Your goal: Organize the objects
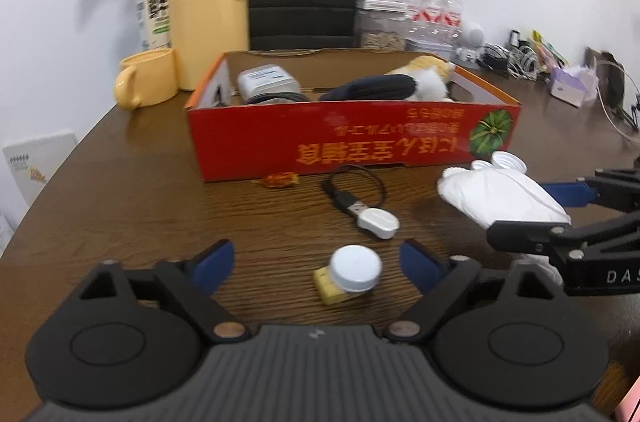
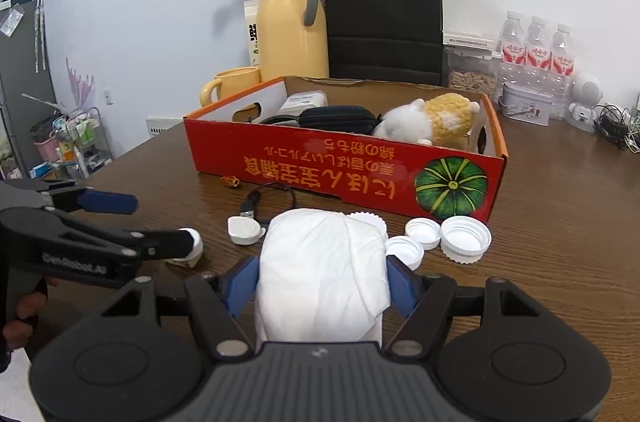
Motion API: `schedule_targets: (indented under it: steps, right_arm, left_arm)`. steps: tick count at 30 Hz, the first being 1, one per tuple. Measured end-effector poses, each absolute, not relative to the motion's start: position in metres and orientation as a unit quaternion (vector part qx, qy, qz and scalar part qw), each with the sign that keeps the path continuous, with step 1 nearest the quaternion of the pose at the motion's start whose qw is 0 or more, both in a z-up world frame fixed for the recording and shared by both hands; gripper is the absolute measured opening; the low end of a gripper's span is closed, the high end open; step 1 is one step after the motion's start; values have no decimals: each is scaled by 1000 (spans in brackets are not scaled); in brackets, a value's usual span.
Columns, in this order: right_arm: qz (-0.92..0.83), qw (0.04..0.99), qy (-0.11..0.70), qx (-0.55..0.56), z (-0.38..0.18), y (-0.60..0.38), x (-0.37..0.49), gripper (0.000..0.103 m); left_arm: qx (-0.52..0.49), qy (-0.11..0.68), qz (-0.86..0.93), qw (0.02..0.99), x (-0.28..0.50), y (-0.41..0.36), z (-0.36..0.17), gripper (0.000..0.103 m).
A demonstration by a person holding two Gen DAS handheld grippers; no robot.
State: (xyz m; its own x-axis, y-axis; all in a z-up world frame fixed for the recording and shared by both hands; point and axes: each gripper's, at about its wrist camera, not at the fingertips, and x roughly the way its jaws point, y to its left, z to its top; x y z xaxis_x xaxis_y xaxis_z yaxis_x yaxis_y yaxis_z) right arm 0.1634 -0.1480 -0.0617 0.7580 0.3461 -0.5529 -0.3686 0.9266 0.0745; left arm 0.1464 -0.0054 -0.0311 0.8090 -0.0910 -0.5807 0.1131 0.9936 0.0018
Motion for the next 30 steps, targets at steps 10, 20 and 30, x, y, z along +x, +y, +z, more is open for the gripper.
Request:
schedule_targets:
  steps: [10,20,30]
  right_arm:
    - [190,937,294,-14,-66,-150,165,67]
    - [190,936,295,-13,-67,-151,165,67]
    - [191,940,284,-15,-61,-149,165,67]
  left_arm:
    - [46,307,-73,948,148,-22,-40,44]
    - [49,297,-81,950,146,-24,-40,29]
    - [32,281,-81,956,145,-18,-27,29]
